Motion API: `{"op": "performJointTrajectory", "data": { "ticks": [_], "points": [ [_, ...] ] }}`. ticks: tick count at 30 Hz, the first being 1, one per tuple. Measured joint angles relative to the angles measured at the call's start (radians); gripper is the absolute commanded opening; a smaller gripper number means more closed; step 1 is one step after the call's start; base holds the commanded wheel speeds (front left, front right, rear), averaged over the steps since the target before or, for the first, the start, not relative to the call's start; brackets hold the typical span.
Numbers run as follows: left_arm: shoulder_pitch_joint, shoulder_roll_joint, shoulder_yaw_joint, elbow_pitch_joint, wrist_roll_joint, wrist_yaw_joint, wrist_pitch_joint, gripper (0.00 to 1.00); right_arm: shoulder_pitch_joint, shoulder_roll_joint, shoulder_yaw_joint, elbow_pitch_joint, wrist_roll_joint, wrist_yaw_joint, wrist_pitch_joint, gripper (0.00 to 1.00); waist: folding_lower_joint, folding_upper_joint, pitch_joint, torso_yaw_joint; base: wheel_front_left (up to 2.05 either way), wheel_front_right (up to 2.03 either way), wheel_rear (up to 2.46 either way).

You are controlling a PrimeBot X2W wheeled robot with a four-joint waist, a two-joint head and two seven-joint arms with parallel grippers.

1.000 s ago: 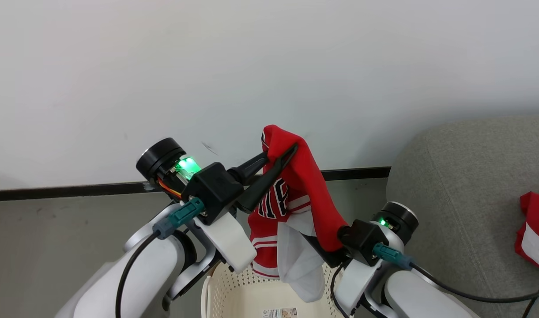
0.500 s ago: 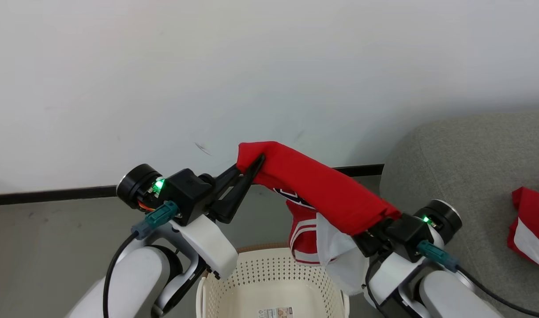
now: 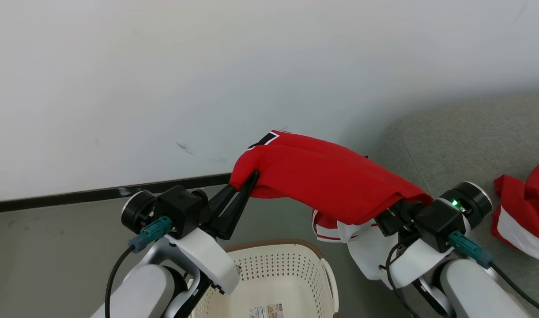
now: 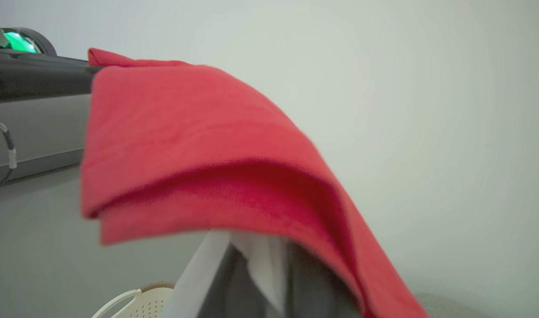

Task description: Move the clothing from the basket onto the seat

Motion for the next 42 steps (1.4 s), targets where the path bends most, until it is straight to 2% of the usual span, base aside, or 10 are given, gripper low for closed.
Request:
{"op": "performJointTrajectory", "data": {
  "ticks": [2,10,17,29,42],
  "points": [
    [0.009,-0.004,-0.002,0.004,-0.003,0.0,-0.01,1.0,0.0,0.0,-0.014,-0.007,-0.007,0.0,0.0,0.0,0.0,0.0,0.002,-0.007,0.0,0.0,0.0],
    [0.034,-0.028,-0.009,0.023,-0.012,0.0,-0.042,1.0,0.012,-0.002,-0.096,-0.039,-0.037,0.0,0.0,0.0,0.0,0.0,0.007,-0.033,0.0,0.0,0.0],
    [0.061,-0.027,-0.012,0.043,-0.016,-0.002,-0.072,1.0,0.067,-0.009,-0.168,-0.037,-0.05,0.0,0.0,0.0,0.0,0.0,0.008,-0.064,0.0,0.0,0.0],
    [0.062,-0.034,-0.036,0.067,-0.019,-0.037,-0.108,1.0,0.184,-0.034,-0.364,-0.04,-0.083,0.0,0.0,0.0,0.0,0.0,0.005,-0.142,0.0,0.0,0.0],
    [0.062,-0.071,-0.089,0.1,-0.038,-0.081,-0.125,1.0,0.276,-0.022,-0.474,-0.1,-0.104,0.0,0.009,0.0,0.0,0.0,0.008,-0.247,0.0,0.0,0.0]
  ]
}}
